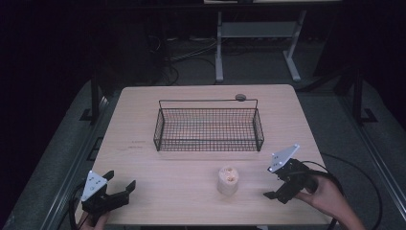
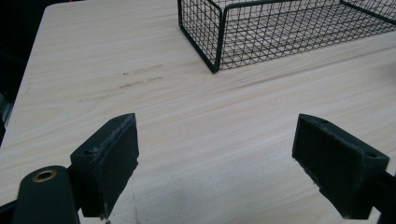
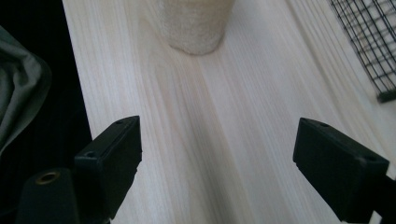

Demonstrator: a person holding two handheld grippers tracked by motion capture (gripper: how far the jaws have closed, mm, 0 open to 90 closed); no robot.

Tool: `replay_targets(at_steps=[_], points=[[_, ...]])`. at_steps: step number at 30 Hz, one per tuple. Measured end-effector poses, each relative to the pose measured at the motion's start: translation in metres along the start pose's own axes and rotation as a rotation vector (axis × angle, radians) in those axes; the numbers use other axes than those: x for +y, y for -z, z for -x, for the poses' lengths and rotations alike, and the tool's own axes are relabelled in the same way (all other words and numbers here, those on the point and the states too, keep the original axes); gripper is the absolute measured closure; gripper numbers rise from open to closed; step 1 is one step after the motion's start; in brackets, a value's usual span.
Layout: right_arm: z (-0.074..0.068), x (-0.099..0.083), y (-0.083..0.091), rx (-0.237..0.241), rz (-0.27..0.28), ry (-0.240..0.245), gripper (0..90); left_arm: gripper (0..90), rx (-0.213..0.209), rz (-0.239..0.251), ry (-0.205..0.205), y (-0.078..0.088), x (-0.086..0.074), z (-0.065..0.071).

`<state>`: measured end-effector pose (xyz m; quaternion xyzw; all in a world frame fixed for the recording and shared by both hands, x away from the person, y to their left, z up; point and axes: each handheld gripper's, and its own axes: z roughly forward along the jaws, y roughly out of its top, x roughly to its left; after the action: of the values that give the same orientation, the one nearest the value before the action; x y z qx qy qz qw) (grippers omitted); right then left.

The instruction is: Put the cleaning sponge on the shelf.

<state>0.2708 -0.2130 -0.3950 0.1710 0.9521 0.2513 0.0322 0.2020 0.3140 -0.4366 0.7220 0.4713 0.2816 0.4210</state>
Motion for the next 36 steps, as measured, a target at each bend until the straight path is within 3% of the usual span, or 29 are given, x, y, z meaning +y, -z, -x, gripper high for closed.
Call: replay_targets(at_steps=[18, 36], points=[[0.0, 0.045, -0.015, 0.065, -0.012, 0.081, 14.9, 13.8, 0.005, 0.005, 0.001, 0.001, 0.0, -0.001], [0.001, 0.08, -0.029, 0.089, -0.053, 0.132, 15.0, 13.8, 0.005, 0.009, 0.006, 0.003, 0.001, -0.001]])
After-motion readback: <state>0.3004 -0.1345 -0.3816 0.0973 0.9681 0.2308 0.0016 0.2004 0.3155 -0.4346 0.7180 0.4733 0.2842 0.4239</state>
